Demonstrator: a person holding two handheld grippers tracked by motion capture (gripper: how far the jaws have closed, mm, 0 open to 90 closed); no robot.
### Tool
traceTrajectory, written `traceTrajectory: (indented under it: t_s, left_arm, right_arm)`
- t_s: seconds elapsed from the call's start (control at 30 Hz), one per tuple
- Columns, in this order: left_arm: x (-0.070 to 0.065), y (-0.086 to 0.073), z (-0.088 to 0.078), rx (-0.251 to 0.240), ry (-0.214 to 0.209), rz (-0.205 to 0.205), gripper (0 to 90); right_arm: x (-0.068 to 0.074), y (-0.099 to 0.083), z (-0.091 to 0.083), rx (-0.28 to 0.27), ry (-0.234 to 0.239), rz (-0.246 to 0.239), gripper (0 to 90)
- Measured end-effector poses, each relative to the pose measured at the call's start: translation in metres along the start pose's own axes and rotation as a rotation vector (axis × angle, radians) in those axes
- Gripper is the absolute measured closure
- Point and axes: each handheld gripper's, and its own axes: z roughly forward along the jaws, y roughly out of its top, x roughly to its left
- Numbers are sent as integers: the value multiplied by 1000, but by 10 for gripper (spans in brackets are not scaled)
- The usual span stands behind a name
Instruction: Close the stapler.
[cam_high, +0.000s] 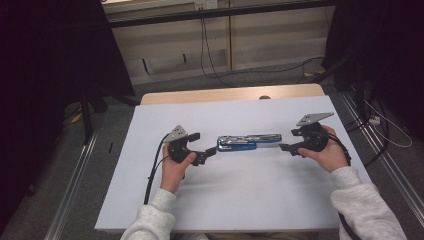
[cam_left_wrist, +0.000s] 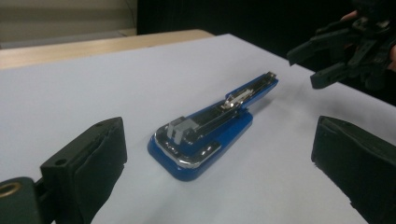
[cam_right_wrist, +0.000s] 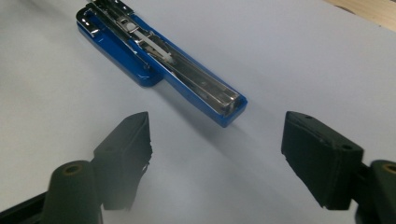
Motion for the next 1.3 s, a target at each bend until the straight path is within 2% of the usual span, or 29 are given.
traceTrajectory:
  t_s: [0.03,0.13,0.17,0.27,0.3,0.33,0.37,0.4,0.43,0.47,0.5,0.53,0.6,0.63,0.67,0.7,0.73,0.8,0.93,1.03,1.17,1.3]
  left_arm:
    - [-1,0,5,15,5,-2,61]
    - [-1,0,9,32,14,8,137]
    - [-1,0,13,35,32,15,171]
    - [2,-1,16,41,48,21,312]
    - [4,-2,20,59,58,23,355]
    - [4,-2,20,59,58,23,383]
    - [6,-2,21,71,66,27,435]
    - [6,-2,23,74,62,25,435]
    - [7,-2,24,92,64,21,516]
    - [9,-3,25,98,65,22,516]
    - [11,-3,27,122,75,21,611]
    - [12,-4,28,129,87,14,639]
    - [13,-4,29,134,93,6,713]
    - [15,-4,29,157,112,6,744]
    - [15,-4,29,157,112,6,771]
    - [15,-4,30,161,121,-5,789]
    - [15,-4,30,178,116,3,805]
    - [15,-4,32,186,108,1,840]
    - [15,-5,40,239,112,22,880]
    - [14,-5,45,247,96,30,885]
    - [11,-4,49,269,99,59,886]
    - [11,-4,50,281,96,63,886]
  right_arm:
    - [-1,-1,-1,-10,1,8,303]
    - [-1,-2,-1,-12,-2,10,334]
    - [-1,-3,-1,-10,-1,10,382]
    - [-1,-4,0,-12,-5,3,464]
    - [-1,-4,0,-8,-4,0,488]
    - [-1,-4,0,-8,-4,0,488]
    - [-1,-6,1,0,-9,6,553]
    - [-1,-6,1,0,-9,6,553]
    - [-2,-7,1,12,-12,-2,649]
    - [-2,-7,1,12,-12,-2,649]
    - [-3,-8,1,16,-20,3,724]
    - [-3,-8,2,17,-24,3,766]
    - [-4,-8,2,23,-34,9,797]
    - [-6,-10,3,27,-47,11,851]
    - [-6,-10,3,27,-47,11,851]
    - [-8,-11,5,28,-48,23,882]
    - [-9,-12,6,28,-47,19,897]
    - [-11,-13,9,35,-50,24,900]
    - [-13,-16,16,60,-61,28,900]
    - [-13,-15,22,66,-62,23,900]
    - [-12,-14,30,81,-55,10,900]
    - [-10,-13,33,90,-46,3,900]
